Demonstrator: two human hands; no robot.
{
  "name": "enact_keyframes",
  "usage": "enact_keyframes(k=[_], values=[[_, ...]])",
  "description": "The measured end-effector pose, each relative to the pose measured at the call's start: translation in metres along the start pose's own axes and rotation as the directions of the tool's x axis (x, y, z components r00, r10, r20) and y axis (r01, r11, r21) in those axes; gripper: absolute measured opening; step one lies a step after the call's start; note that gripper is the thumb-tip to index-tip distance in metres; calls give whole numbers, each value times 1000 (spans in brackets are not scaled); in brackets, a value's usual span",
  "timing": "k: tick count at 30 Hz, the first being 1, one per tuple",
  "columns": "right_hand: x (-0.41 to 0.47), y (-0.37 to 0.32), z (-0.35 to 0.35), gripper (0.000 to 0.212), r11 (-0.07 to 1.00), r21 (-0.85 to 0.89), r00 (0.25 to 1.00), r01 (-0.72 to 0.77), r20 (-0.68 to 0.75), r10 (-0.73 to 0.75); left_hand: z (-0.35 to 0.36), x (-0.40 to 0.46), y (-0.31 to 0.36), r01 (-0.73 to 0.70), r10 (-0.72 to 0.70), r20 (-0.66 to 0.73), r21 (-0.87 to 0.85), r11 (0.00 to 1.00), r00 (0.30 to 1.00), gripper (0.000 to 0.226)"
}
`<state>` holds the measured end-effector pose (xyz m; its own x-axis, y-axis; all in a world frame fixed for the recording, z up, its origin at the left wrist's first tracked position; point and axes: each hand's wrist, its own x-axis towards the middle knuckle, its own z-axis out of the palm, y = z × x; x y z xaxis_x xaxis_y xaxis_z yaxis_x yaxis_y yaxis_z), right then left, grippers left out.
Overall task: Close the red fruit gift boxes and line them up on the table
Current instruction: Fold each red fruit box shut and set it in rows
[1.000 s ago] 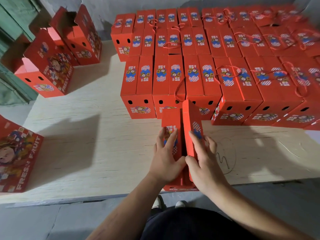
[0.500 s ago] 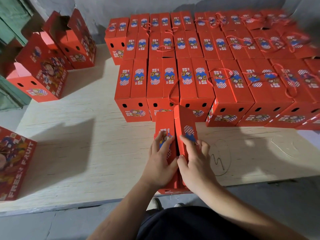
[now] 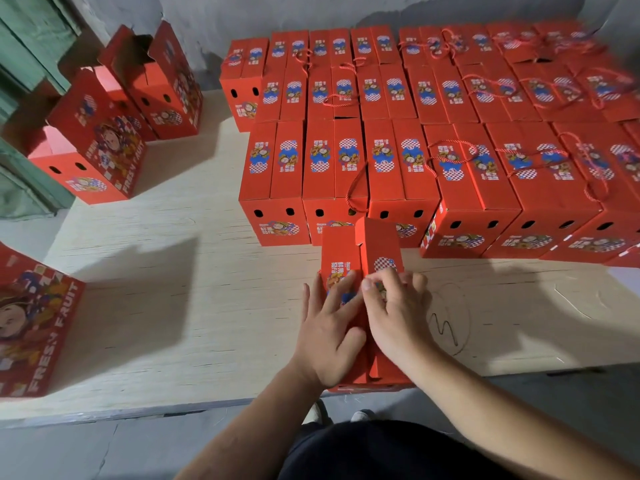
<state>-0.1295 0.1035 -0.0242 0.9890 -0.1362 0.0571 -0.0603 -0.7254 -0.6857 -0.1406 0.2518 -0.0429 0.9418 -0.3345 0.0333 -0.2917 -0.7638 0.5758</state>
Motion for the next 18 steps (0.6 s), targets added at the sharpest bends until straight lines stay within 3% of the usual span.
enact_keyframes(k=[3, 5, 8, 12, 18], values=[[42, 2, 8, 27, 969, -23, 968, -247, 45, 248, 1, -2, 4, 46, -48, 14, 104, 993, 999, 68], [78, 3, 10, 43, 960, -4, 960, -280, 14, 280, 4, -2, 9, 82, -85, 9, 186, 979, 996, 71], [134, -4, 9, 67, 956, 18, 952, -292, 107, 288, 7, 0, 18, 122, -124, -3, 206, 971, 992, 70], [161, -8, 13, 26, 974, -198, 954, -114, 251, 163, 17, -1, 27, 198, -194, -41, 123, 972, 980, 63], [172, -12, 13, 27, 943, -328, 902, -58, 389, 191, 21, -4, 21, 174, -163, -84, 140, 975, 983, 65]])
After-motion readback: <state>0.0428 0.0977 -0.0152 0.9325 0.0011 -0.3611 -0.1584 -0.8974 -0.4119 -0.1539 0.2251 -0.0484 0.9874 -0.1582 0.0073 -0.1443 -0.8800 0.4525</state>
